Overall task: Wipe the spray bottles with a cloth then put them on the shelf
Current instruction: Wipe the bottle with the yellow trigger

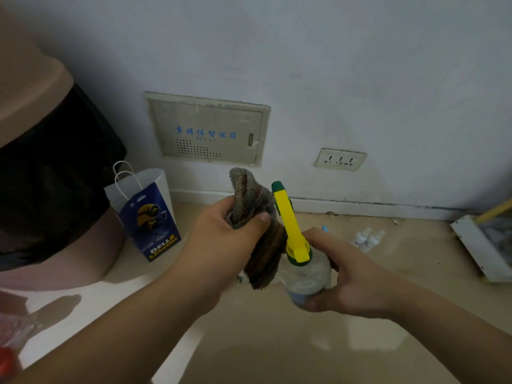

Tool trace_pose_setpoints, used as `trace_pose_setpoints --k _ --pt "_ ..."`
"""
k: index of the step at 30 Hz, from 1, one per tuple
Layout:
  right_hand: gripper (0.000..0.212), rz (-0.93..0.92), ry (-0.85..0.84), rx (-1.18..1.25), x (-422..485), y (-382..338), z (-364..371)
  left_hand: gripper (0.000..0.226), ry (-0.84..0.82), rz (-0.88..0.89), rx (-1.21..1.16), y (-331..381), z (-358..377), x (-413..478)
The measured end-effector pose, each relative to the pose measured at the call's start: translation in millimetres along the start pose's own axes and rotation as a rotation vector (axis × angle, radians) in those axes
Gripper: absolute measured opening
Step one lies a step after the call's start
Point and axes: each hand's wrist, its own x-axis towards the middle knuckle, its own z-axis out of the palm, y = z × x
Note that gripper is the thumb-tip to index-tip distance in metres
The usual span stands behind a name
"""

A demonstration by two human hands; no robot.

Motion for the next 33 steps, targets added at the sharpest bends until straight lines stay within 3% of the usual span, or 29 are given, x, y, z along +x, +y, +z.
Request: trace_pose_setpoints --k 4,7,10,14,16,19,20,24,26,27,30,33 --pt "0.081 0.028 -0.022 0.001 0.4 -6.4 1.0 0.013 0.117 0.318 0.251 3.5 -3.1 2.6" --pt "0.077 0.067 -0.044 -0.017 1.9 -13.5 5.2 0.024 -0.072 0.481 0.438 -4.5 2.4 0.3" --pt "0.072 0.105 -0.051 -0.013 2.0 -16.6 7.4 0.039 -0.073 0.513 0.641 -23.7 6.4 -7.3" --pt "0.056 0.164 -0.018 0.042 -0.4 -13.8 3.3 0.05 -0.178 0.732 0.915 -31.6 7.4 -19.6" --pt "0.063 0.16 -0.034 0.033 -0.6 -16.7 2.8 0.044 -0.16 0.648 0.802 -26.2 1.4 -8.2" --pt "0.071 0.133 -0.06 -0.007 0.2 -21.4 5.9 0.024 -0.042 0.295 0.33 -15.0 0.7 9.3" --pt "0.069 0.136 -0.067 0.001 0.8 -22.9 7.1 0.022 -0.024 0.272 0.272 -12.5 4.6 6.4" --pt "0.062 0.182 -0.028 0.099 4.4 -18.2 6.0 0.048 -0.146 0.493 0.586 -25.5 12.7 -23.8" --pt "0.062 0.215 0.011 0.138 5.3 -13.3 2.6 0.042 -0.148 0.592 0.614 -28.7 10.6 -26.0" --pt "0.06 0.224 0.019 0.137 5.4 -10.5 0.4 0.035 -0.113 0.555 0.508 -23.7 10.3 -25.1" --pt "0.063 0.262 0.019 0.189 4.4 -9.0 -2.0 0.022 0.175 0.149 -0.035 -11.8 2.5 -1.2" --pt "0.077 0.255 0.033 0.08 4.8 -9.8 1.8 0.035 0.375 -0.204 -0.388 -11.6 -8.2 20.4"
